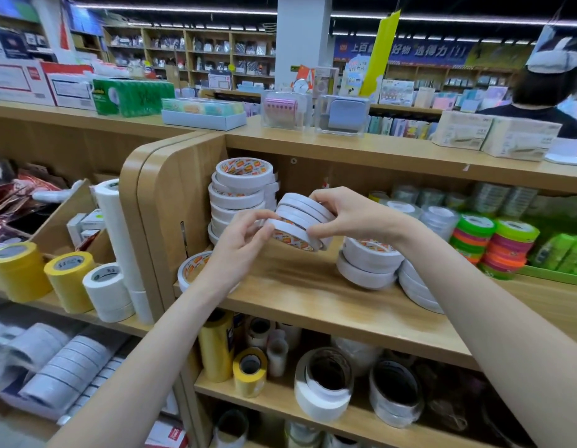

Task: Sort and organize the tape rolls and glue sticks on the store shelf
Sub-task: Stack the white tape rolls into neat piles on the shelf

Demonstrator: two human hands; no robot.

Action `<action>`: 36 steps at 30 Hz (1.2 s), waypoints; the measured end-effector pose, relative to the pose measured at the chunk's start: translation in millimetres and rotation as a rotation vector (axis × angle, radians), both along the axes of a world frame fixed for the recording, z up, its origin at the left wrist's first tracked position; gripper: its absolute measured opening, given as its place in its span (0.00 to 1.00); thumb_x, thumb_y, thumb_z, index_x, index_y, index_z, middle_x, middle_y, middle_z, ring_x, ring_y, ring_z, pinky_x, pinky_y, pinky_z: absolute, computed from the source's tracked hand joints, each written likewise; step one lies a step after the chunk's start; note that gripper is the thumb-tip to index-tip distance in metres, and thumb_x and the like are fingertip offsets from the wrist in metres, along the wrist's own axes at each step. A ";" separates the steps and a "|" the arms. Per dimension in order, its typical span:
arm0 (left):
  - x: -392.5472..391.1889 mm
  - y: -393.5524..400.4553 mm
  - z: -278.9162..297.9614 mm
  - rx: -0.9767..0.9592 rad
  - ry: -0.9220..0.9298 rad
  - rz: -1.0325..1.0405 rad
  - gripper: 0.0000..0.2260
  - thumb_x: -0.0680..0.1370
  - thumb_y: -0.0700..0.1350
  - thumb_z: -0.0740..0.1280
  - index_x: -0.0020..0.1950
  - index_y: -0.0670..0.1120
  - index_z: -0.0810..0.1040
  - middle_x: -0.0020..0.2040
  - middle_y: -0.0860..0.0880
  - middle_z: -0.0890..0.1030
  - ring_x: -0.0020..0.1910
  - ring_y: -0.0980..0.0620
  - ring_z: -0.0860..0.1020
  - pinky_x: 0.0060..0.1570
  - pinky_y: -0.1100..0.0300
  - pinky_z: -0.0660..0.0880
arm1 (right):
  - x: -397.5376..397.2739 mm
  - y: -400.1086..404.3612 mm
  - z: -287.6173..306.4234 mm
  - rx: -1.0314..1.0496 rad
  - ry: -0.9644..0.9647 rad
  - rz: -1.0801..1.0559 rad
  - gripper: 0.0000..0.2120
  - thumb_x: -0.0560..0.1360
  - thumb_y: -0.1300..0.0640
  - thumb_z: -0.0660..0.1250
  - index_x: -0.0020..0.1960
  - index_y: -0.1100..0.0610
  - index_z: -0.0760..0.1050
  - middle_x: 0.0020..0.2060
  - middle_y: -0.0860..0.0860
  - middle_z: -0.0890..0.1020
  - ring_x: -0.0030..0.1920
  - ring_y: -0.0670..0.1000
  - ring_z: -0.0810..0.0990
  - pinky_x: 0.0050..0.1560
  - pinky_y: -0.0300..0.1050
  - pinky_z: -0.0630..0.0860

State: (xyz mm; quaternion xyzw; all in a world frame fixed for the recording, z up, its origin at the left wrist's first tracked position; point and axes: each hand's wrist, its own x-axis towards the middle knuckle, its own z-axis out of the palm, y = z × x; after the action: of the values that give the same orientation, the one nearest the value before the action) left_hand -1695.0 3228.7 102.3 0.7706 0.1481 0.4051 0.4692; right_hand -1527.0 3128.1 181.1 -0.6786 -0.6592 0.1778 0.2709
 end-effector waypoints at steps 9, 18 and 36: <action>12.3 -18.0 21.0 -0.033 -0.198 0.000 0.12 0.77 0.41 0.64 0.59 0.48 0.68 0.60 0.50 0.71 0.51 0.63 0.78 0.47 0.71 0.72 | -0.6 -26.8 28.5 0.048 0.078 -0.024 0.15 0.67 0.59 0.75 0.50 0.56 0.74 0.42 0.51 0.80 0.41 0.45 0.78 0.42 0.39 0.76; 83.7 -39.1 -0.7 0.080 0.074 -0.089 0.20 0.75 0.39 0.69 0.65 0.44 0.67 0.63 0.46 0.71 0.62 0.47 0.72 0.60 0.56 0.71 | 41.6 -111.6 45.0 -0.003 -0.577 -0.420 0.17 0.69 0.54 0.73 0.55 0.55 0.72 0.47 0.48 0.77 0.44 0.49 0.72 0.37 0.39 0.65; 117.3 -45.4 -39.7 0.054 0.255 -0.121 0.54 0.61 0.49 0.81 0.76 0.49 0.49 0.65 0.55 0.69 0.64 0.60 0.65 0.55 0.73 0.60 | 65.6 -105.6 -10.6 -0.047 -0.879 -0.403 0.25 0.71 0.42 0.68 0.62 0.52 0.67 0.57 0.50 0.72 0.57 0.52 0.68 0.57 0.47 0.63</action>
State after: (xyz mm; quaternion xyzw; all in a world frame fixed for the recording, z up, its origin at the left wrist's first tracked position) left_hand -1577.7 3183.3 62.6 0.8357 0.1488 0.2787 0.4493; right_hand -1461.4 3022.5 170.5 -0.8096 -0.5625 -0.1668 -0.0195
